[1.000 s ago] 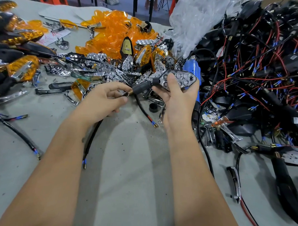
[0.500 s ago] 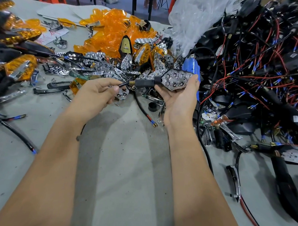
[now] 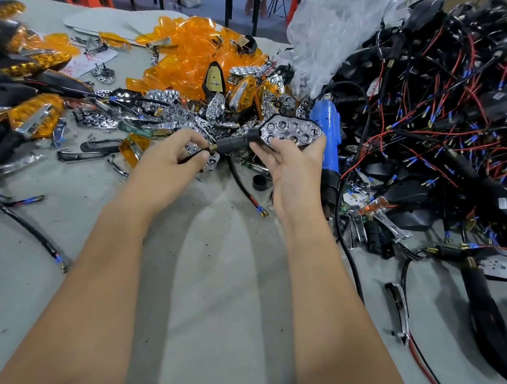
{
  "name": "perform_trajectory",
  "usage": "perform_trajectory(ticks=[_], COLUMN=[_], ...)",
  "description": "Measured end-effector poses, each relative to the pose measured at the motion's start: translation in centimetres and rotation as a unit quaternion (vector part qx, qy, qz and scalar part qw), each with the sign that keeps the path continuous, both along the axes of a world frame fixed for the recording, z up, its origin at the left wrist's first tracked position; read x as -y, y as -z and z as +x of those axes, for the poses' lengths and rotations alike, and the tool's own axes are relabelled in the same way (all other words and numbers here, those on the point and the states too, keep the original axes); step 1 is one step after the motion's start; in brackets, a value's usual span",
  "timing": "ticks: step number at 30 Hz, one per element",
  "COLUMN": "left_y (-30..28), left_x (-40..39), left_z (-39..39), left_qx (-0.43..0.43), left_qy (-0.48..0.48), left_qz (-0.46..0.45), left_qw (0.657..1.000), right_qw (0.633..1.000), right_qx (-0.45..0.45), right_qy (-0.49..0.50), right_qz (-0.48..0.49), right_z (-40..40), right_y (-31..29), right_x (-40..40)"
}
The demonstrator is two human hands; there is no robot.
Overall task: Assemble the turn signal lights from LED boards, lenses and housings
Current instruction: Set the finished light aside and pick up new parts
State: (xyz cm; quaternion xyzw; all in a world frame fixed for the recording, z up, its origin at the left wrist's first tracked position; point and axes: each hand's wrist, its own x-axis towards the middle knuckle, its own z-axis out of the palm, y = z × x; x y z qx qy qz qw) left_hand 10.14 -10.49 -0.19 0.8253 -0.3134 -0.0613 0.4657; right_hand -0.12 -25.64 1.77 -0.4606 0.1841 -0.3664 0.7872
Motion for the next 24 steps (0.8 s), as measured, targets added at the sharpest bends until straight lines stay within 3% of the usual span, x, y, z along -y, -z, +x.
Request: perform_trajectory(ticks=[11,17,24], left_y=[0.0,-0.5,-1.2], left_x=[0.1,0.3,0.3], left_z=[-0.2,-0.5,-0.9], left_qx=[0.047,0.011,0.001], left_qy=[-0.004,-0.012,-0.051], left_qz=[-0.02,-0.057,-0.076], left_qw=[0.999,0.998,0.996], right_qw=[1.0,0.996,0.997], right_qx=[0.012,0.066,0.032], right_qy=[0.004,0.001,0.011], right_qz=[0.002,0.063,0.062], right_z=[-0.4,-0.6,-0.4], right_y=[-0.1,-0.4,-0.4], right_x=[0.1,0.4,0.4])
